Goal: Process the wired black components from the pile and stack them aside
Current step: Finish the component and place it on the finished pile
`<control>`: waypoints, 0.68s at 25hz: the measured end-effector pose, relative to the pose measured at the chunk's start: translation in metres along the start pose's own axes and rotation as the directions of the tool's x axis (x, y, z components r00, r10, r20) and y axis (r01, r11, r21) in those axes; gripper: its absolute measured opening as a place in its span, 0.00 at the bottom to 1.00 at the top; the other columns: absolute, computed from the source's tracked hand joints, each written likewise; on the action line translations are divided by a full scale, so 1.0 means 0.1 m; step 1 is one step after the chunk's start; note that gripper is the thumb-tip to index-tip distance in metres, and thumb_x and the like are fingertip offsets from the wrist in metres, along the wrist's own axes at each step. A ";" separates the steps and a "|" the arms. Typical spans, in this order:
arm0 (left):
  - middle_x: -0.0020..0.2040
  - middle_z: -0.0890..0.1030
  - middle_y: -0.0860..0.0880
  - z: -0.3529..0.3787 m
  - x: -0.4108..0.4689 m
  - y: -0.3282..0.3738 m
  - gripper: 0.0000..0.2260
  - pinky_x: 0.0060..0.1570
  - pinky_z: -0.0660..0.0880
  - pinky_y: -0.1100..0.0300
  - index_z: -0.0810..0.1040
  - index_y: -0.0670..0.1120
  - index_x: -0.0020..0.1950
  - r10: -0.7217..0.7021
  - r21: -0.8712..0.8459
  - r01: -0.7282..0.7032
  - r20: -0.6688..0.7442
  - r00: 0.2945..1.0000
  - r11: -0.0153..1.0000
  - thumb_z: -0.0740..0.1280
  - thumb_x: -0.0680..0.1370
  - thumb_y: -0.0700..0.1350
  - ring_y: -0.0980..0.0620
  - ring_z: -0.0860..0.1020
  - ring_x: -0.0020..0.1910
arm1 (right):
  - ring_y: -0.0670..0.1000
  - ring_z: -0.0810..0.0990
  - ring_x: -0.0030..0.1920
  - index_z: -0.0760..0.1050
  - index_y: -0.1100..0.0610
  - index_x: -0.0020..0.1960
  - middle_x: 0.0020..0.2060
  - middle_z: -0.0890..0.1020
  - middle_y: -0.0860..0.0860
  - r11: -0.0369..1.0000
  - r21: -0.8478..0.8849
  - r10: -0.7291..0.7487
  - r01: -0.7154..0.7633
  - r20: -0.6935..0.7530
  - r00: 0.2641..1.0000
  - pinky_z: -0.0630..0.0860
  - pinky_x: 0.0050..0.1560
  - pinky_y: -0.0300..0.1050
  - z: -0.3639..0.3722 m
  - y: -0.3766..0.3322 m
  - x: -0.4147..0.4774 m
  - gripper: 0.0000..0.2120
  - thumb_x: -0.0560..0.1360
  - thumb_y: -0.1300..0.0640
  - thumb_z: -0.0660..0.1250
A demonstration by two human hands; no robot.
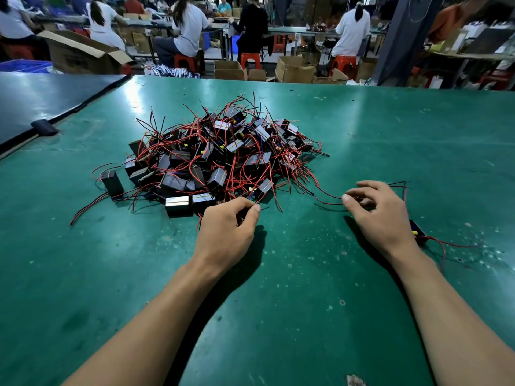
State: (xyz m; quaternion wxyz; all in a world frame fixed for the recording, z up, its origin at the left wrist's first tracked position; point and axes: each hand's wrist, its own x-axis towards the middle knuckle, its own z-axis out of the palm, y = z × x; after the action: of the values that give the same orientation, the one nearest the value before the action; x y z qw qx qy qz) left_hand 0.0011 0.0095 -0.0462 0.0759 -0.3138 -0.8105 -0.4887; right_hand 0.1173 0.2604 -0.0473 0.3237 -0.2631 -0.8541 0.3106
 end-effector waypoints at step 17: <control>0.46 0.85 0.53 0.03 -0.01 0.06 0.05 0.42 0.77 0.53 0.83 0.50 0.50 0.127 0.315 -0.122 0.004 0.992 0.941 0.69 0.76 0.45 0.48 0.82 0.47 | 0.39 0.79 0.44 0.84 0.54 0.47 0.44 0.84 0.46 0.983 0.088 -0.176 0.162 0.185 0.967 0.69 0.49 0.25 0.44 -0.48 -0.33 0.03 0.75 0.59 0.72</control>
State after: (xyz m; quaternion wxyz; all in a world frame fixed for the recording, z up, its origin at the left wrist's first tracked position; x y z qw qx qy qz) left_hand 0.0060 0.0140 -0.0437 0.1622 -0.3441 -0.8560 -0.3500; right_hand 0.0953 0.1905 -0.0527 0.2745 -0.1462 -0.8889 0.3363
